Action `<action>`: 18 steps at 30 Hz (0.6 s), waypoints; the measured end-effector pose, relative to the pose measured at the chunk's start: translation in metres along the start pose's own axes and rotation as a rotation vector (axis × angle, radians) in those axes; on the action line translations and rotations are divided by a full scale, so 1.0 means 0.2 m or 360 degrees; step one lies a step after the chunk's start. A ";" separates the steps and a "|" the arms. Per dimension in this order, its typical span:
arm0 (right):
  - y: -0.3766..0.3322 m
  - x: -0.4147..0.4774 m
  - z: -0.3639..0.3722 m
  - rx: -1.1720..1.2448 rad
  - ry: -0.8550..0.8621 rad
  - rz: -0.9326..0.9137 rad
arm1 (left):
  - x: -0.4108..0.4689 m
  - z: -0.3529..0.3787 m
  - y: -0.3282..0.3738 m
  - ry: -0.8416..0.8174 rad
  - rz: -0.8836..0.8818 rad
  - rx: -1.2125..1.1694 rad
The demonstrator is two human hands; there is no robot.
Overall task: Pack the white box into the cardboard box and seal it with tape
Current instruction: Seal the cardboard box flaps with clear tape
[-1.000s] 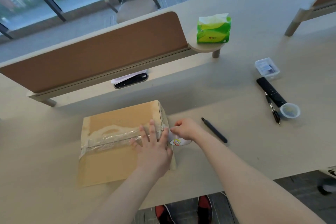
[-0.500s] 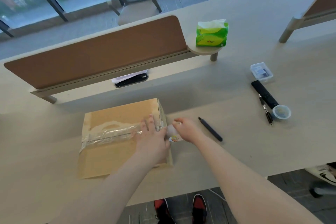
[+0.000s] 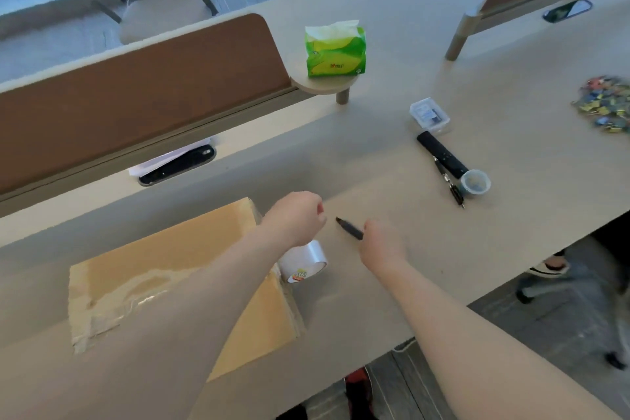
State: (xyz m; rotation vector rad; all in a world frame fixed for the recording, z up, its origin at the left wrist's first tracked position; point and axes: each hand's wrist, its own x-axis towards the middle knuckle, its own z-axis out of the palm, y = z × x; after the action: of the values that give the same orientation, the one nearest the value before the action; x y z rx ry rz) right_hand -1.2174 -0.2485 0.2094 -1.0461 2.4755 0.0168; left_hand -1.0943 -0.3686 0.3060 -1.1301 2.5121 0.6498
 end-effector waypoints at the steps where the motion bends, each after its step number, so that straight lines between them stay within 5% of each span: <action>1: 0.00 0.02 0.03 -0.0044 0.0018 0.0006 | 0.04 0.01 -0.01 -0.0046 0.0020 0.0017; 11: -0.02 0.01 0.15 -0.0129 0.0025 0.0135 | 0.22 0.03 -0.17 -0.0182 0.0236 0.0223; 18: -0.15 -0.18 0.02 0.0666 -0.0190 0.0481 | 0.11 -0.03 -0.14 -0.0679 0.0319 0.0544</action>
State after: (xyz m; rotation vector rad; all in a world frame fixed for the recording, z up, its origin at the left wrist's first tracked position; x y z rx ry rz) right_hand -1.1733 -0.2455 0.2253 -0.4802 2.3619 -0.3208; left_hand -1.0867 -0.4016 0.2938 -0.5564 2.2620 0.4288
